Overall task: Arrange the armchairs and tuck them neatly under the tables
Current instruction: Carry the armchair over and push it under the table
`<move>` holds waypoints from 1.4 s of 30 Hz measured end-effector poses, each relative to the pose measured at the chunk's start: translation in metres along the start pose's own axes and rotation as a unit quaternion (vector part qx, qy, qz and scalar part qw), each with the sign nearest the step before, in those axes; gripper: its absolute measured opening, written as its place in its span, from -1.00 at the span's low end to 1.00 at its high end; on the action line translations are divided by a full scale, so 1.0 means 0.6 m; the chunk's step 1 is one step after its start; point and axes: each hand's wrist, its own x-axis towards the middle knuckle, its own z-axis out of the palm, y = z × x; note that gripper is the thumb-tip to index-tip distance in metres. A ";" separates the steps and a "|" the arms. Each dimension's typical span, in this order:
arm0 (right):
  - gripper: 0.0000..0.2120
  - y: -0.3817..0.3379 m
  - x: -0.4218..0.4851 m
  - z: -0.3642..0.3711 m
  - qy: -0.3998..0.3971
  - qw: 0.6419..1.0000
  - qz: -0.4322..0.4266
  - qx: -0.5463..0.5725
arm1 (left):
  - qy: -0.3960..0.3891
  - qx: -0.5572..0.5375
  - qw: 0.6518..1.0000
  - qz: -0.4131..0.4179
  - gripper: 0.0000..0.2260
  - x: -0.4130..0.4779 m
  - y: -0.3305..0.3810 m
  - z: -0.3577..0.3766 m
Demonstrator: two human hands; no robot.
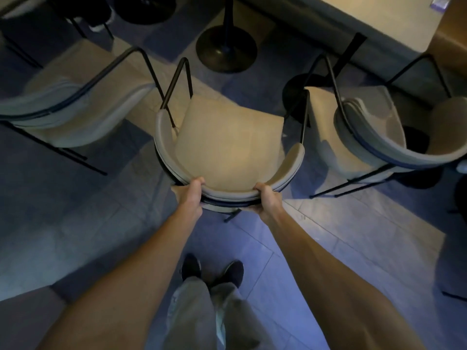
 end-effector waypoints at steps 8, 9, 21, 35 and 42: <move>-0.67 -0.124 0.103 0.111 0.011 1.000 -0.008 0.019 | -0.032 0.014 0.999 -0.018 -0.54 0.124 0.138 0.091; -0.67 -0.141 0.114 0.127 0.013 1.000 -0.010 0.019 | -0.034 0.010 0.999 -0.014 -0.55 0.143 0.158 0.102; -0.56 -0.324 0.248 0.227 0.026 0.998 -0.013 0.053 | -0.012 0.025 1.000 0.003 -0.25 0.310 0.299 0.269; -0.42 -0.477 0.367 0.236 0.037 0.997 -0.019 0.066 | -0.006 0.045 0.999 0.008 -0.39 0.330 0.391 0.454; -0.27 -0.525 0.403 0.231 0.034 0.997 -0.016 0.067 | 0.016 0.040 0.999 0.013 -0.54 0.332 0.410 0.514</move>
